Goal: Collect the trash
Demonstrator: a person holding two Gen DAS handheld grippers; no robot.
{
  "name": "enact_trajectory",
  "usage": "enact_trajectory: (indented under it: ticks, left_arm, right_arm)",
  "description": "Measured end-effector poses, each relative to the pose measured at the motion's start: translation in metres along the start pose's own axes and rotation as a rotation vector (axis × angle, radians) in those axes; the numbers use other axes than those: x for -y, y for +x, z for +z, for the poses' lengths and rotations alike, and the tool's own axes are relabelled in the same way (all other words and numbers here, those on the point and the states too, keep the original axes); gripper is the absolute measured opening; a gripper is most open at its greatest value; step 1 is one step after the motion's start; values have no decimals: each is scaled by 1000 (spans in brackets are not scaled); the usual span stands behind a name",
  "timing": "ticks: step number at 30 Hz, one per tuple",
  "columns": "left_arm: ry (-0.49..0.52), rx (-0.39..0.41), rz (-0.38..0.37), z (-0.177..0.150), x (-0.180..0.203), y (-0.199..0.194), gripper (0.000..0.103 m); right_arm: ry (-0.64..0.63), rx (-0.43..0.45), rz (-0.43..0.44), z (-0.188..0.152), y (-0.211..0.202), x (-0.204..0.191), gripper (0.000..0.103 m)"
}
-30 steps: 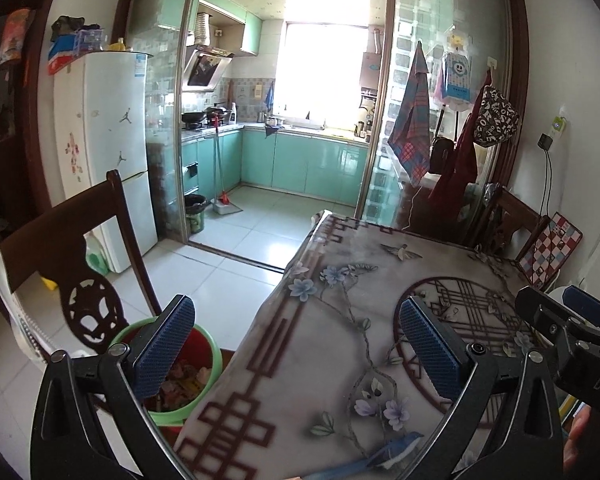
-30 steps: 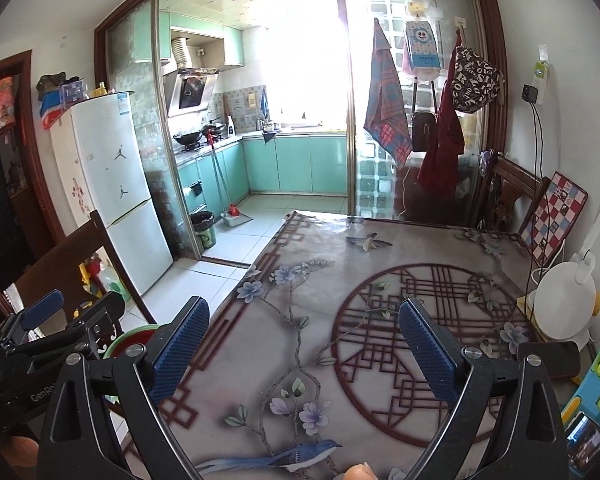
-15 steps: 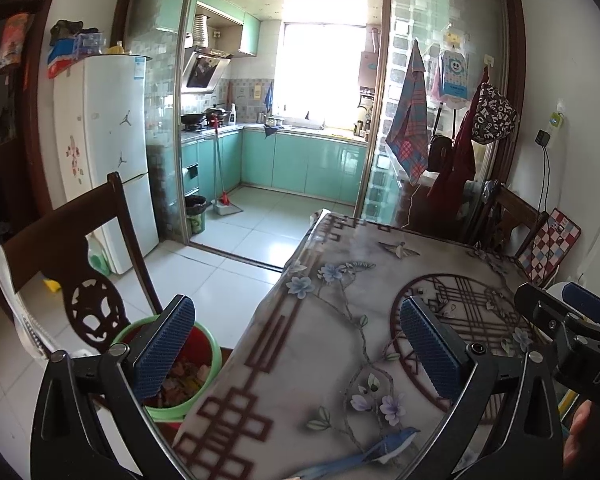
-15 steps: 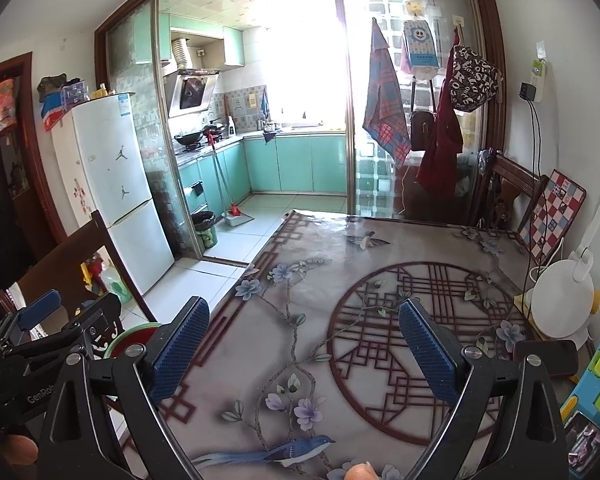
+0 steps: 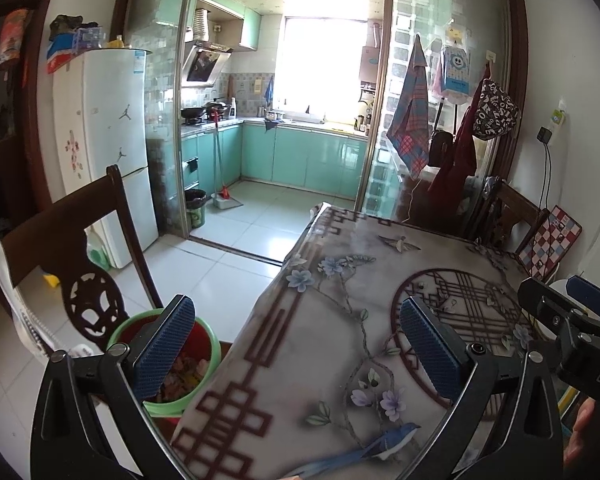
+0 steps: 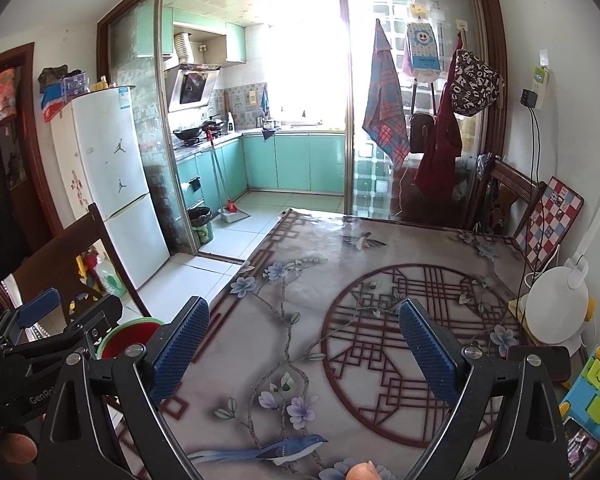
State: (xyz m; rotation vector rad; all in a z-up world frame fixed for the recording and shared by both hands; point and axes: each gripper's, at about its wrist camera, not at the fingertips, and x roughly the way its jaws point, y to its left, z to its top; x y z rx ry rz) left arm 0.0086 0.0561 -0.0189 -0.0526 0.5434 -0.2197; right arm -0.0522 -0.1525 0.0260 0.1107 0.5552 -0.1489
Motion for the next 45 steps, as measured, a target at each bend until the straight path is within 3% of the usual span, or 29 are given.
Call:
enact_trajectory:
  ticks: [28,40,45]
  left_arm:
    - [-3,-16,8,-5,-9,2,103]
    - [22,-73,-22,-11,5,18,103]
    - [54,-106,-71,-19,22,39,103]
  right_arm:
    - [-4,-2,5,1,4,-7,96]
    - [11,-24,-1,-2,16,-2,96]
    - [33,-49,-16,-9,32,13,96]
